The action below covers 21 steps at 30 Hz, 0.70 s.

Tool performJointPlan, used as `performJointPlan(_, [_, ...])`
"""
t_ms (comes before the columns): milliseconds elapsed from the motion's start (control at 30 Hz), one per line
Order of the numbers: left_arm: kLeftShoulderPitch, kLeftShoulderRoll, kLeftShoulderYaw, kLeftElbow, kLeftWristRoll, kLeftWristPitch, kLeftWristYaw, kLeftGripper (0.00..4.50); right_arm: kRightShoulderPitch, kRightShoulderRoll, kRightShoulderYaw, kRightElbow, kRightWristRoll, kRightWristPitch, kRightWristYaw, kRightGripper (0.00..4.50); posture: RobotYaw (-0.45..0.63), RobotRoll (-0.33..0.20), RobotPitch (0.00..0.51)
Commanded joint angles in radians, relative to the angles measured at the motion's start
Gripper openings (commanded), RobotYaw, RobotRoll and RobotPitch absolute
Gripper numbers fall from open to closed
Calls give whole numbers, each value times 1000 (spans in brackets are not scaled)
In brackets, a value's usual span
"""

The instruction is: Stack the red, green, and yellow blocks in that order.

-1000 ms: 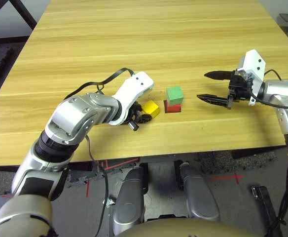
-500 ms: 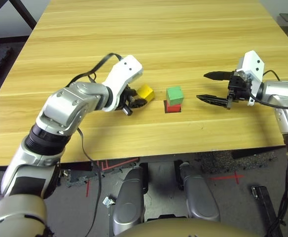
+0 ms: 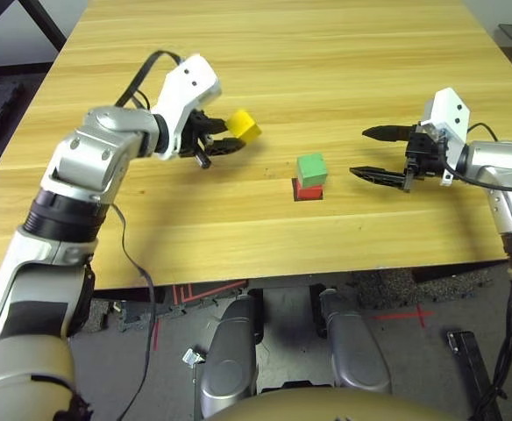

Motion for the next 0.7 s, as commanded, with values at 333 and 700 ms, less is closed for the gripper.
performJointPlan(333, [-190,43,-148,-78,40,52,-348,1867,-3,18,7,30,-9,-31,1,4500,316,134,203])
performJointPlan(700, [-304,-137,-218,-61,109,97,-312,1867,-9,23,4,39,-10,-34,-10,4500,314,134,197])
